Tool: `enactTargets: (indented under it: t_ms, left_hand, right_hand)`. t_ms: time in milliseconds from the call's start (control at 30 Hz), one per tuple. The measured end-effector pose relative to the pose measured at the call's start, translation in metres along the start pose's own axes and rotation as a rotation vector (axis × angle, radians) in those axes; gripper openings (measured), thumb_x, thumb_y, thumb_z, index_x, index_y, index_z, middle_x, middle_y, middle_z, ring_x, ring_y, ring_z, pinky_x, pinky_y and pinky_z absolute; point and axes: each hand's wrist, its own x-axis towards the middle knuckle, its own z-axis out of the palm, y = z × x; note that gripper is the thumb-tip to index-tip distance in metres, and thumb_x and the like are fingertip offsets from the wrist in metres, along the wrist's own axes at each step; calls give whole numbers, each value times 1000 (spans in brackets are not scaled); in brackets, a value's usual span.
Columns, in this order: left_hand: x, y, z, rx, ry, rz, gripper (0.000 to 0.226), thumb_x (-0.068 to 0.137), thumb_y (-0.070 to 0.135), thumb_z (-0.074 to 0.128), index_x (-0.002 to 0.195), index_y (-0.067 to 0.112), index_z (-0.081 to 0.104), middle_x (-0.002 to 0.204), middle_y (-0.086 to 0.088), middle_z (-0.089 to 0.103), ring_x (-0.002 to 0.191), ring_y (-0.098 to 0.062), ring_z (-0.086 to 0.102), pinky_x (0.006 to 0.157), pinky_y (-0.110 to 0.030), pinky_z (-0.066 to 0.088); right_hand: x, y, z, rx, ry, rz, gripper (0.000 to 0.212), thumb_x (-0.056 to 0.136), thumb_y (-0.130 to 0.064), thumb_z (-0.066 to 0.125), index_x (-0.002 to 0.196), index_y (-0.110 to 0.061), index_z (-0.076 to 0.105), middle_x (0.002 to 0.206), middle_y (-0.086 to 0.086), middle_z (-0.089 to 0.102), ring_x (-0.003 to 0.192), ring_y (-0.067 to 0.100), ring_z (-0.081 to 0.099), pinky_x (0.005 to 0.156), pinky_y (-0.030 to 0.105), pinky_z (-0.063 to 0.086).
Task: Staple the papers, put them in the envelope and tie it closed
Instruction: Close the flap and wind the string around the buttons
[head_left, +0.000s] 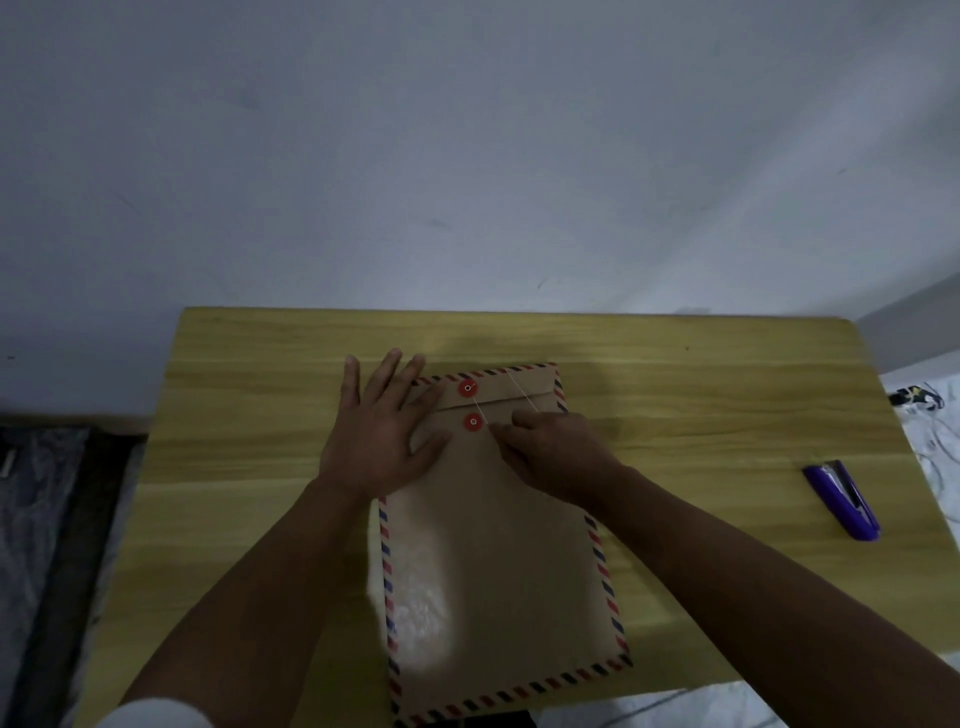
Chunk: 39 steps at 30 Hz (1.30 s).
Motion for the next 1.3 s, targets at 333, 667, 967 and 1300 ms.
enactTargets:
  t_ms: [333, 667, 967, 1300]
  left_hand:
    - [-1, 1, -3, 7, -135, 3, 110, 79, 97, 29, 161, 25, 29, 173, -2, 11, 161, -23, -2, 126, -61, 4]
    - [-3, 4, -12, 36, -211, 48, 130, 66, 107, 28, 164, 22, 19, 174, -7, 3, 160, -29, -6, 125, -64, 3]
    - [-1, 3, -16, 13, -244, 18, 138, 61, 109, 29, 165, 19, 9, 173, -3, -8, 159, -21, -15, 126, -60, -5]
    - [-1, 4, -17, 35, -264, 8, 141, 60, 110, 26, 165, 19, 5, 173, -3, -11, 158, -20, -19, 126, -59, -4]
  right_hand:
    - [8, -16, -1, -146, -219, 22, 35, 106, -30, 42, 132, -9, 53, 101, 9, 57, 73, 18, 46, 54, 30, 27]
    - [38, -31, 0, -127, -246, -58, 26, 101, -23, 48, 119, -14, 64, 111, 7, 62, 87, 29, 65, 57, 35, 38]
    - [84, 4, -19, -158, -279, -192, 17, 93, -22, 56, 99, -19, 72, 104, 3, 64, 92, 27, 65, 61, 32, 35]
    - [77, 43, -24, 30, -286, 22, 24, 99, -30, 57, 111, -18, 73, 106, 3, 69, 101, 23, 63, 83, 35, 49]
